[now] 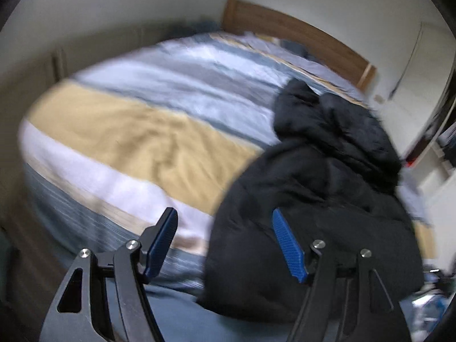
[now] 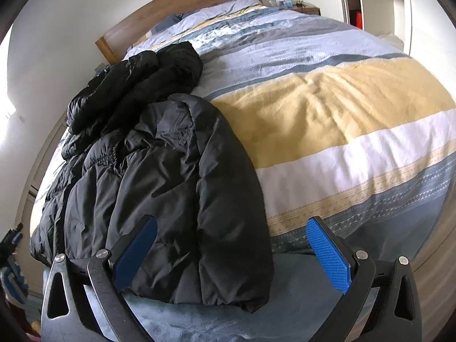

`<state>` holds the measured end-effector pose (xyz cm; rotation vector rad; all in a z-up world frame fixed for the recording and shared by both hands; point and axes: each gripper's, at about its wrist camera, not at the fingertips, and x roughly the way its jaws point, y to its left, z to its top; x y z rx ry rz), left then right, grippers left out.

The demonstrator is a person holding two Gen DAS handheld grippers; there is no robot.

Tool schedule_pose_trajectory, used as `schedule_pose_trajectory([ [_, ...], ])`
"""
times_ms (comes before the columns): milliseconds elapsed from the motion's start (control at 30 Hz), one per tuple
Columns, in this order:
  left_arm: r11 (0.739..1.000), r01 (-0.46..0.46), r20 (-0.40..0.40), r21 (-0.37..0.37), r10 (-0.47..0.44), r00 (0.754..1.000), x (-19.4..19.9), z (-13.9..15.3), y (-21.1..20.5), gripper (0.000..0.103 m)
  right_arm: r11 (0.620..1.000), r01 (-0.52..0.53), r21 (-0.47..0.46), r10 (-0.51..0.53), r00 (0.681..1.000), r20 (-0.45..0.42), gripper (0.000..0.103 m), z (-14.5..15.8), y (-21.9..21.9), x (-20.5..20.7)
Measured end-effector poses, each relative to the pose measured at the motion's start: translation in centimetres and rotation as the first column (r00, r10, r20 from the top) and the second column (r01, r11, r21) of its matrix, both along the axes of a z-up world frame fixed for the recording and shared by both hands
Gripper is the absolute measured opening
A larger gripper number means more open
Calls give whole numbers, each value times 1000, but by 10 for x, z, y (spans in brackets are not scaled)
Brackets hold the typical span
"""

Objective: Fold large clothes
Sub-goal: 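Close both tools on the folded edge of the jacket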

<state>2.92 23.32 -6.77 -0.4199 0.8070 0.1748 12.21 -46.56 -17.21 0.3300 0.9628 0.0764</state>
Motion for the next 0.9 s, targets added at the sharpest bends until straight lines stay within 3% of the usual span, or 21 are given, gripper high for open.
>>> schedule_pose_trajectory([
  [67, 993, 33, -10, -110, -34, 999, 3, -17, 4, 68, 1000, -16, 13, 17, 1000, -14, 103, -4, 2, 1],
  [167, 975, 46, -40, -216, -56, 998, 6, -41, 6, 68, 999, -34, 35, 35, 999, -39, 103, -11, 5, 2],
  [300, 956, 78, -64, -282, -100, 993, 3, -61, 4, 68, 997, -37, 73, 42, 997, -70, 103, -23, 4, 4],
  [567, 892, 92, -59, -442, -131, 990, 2, -84, 9, 68, 980, -74, 184, 99, 986, -131, 103, -40, 5, 11],
  [833, 803, 127, -19, -582, -170, 985, -3, -90, 12, 68, 934, -102, 343, 152, 981, -121, 103, -52, 5, 12],
  [900, 769, 133, 1, -625, -170, 985, -6, -92, 15, 68, 926, -116, 360, 167, 979, -114, 103, -52, 7, 13],
])
